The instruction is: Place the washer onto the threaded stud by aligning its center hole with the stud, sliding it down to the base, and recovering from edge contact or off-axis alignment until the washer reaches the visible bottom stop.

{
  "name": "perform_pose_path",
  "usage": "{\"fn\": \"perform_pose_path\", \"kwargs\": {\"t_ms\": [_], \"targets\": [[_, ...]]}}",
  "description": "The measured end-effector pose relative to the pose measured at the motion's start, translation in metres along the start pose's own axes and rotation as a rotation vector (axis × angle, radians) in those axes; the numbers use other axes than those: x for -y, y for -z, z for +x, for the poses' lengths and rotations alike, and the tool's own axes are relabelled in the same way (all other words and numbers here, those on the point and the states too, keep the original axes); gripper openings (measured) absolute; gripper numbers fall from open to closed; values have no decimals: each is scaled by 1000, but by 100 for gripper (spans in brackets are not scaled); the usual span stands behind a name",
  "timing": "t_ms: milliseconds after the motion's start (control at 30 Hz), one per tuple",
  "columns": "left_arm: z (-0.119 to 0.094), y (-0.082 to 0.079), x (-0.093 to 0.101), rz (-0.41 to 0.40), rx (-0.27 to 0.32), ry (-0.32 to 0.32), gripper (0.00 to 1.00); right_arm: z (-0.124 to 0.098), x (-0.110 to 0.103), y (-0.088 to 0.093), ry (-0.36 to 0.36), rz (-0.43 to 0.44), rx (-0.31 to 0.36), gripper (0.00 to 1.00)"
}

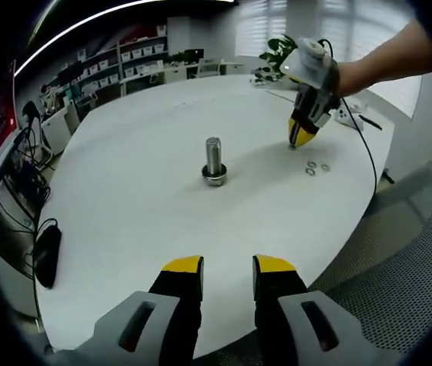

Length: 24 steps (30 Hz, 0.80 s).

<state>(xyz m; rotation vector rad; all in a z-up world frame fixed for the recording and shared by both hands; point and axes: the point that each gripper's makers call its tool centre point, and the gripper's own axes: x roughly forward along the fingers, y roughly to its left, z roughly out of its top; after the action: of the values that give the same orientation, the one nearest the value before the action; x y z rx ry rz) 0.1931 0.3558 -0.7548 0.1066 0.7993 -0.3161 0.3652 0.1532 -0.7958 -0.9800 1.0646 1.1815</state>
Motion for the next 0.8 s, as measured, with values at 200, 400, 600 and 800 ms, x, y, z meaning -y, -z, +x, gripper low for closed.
{"fn": "perform_pose_path", "kwargs": {"t_ms": [200,400,600,800], "targets": [[0,-1,1,2,7,1,24,0,2,-2,-4,29,3,15],[0,1,0,1,-3,0,24,-3,2,-3,-7,48,12,16],[0,2,-2,-4,-7,-7,24,-7,6,-4,8,46,32,24],[0,3,-4,-10,-11,-17,24,-14,7,-7,12,57,63,24]]}}
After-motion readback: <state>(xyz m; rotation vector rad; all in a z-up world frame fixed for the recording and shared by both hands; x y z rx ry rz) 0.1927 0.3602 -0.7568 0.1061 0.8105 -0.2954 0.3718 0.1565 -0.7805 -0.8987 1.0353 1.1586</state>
